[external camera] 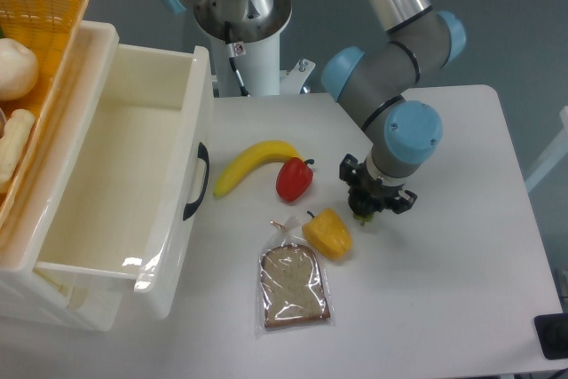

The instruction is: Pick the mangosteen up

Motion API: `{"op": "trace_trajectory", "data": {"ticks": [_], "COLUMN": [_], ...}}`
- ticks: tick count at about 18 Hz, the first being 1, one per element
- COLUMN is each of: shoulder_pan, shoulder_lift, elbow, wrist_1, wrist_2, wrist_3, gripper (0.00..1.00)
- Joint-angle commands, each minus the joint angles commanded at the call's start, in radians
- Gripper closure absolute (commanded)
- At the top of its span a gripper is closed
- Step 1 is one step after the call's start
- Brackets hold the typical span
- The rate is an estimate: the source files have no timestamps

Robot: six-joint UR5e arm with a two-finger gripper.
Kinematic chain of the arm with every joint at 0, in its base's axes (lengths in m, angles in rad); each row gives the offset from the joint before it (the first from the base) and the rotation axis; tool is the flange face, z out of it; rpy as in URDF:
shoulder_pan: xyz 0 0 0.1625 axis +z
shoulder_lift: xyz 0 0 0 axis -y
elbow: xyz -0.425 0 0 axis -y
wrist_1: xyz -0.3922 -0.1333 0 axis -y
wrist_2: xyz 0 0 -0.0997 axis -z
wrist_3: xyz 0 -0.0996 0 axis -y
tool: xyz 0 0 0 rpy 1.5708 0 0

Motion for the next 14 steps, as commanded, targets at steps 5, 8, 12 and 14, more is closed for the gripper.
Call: {"op": "trace_trajectory", "data": {"ticks": [5,8,12,14], "shoulder_pan": [-0.009,-0.012,-0.006,-0.003], "shoulder_lift": [-0.023,-0.028,-0.012,0.008], "elbow": [0.098,0.152,0.160,0.155], "wrist_1": [-0.002,-0.015,-0.067,-0.083], "wrist_2": [0.026,-0.007,-0.021,-0.018], "wrist_3": [0.063,0.113,0.132,0.153], "gripper": [0.99,0.99,0.99,0.99]}}
